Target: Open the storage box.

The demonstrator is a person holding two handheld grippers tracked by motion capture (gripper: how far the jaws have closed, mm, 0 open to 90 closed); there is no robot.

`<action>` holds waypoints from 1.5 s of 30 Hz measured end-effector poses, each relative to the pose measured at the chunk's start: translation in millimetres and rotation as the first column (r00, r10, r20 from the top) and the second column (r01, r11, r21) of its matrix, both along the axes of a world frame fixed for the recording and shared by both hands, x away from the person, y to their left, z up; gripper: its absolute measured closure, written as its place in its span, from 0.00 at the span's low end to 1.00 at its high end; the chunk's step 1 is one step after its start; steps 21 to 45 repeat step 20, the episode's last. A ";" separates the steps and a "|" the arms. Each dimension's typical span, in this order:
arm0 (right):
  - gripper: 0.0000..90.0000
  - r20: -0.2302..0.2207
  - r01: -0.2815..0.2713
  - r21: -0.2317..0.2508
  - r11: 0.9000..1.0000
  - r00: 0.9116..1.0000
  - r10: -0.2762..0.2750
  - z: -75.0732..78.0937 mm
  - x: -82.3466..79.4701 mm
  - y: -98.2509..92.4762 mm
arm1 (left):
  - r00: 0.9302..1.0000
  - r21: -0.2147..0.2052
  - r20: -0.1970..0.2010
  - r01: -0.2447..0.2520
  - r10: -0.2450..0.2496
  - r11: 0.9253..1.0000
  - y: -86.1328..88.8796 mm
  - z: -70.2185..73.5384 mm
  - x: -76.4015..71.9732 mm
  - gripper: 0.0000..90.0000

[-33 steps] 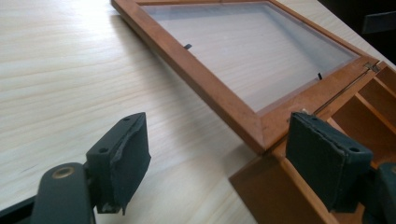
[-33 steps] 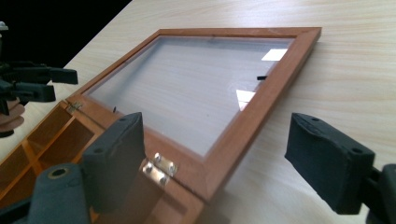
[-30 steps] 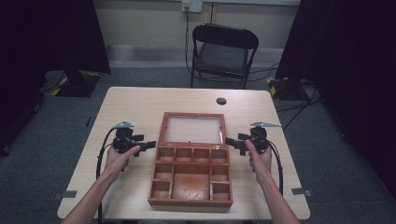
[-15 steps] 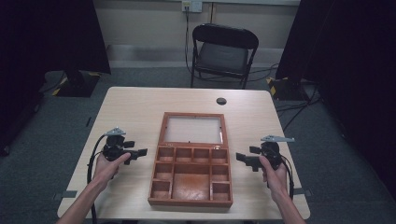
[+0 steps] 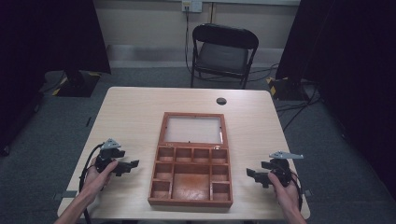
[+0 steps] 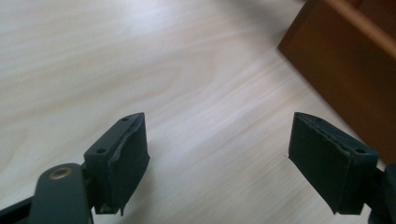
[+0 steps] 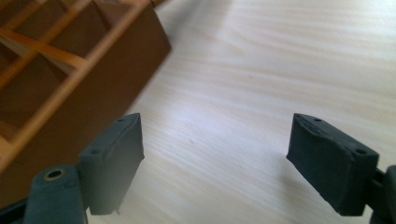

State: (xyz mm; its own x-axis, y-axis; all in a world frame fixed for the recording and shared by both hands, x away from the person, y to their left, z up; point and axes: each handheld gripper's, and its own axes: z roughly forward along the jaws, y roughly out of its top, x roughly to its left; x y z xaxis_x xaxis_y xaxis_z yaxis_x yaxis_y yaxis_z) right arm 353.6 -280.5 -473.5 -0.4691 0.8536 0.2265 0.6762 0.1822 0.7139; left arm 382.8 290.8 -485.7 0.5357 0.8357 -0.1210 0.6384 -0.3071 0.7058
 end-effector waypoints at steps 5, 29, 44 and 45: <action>0.18 0.026 0.046 -0.151 0.987 0.999 -0.042 -10.0 -1.2 -2.8 | 0.999 0.030 0.025 -0.031 0.030 0.999 7.3 -8.8 -4.9 0.22; 0.08 0.104 0.171 -0.210 0.963 0.983 -0.152 -26.9 1.5 -1.1 | 0.993 0.080 0.099 -0.073 0.065 0.994 3.1 -16.4 -6.0 0.15; 0.08 0.104 0.171 -0.210 0.963 0.983 -0.152 -26.9 1.5 -1.1 | 0.993 0.080 0.099 -0.073 0.065 0.994 3.1 -16.4 -6.0 0.15; 0.08 0.104 0.171 -0.210 0.963 0.983 -0.152 -26.9 1.5 -1.1 | 0.993 0.080 0.099 -0.073 0.065 0.994 3.1 -16.4 -6.0 0.15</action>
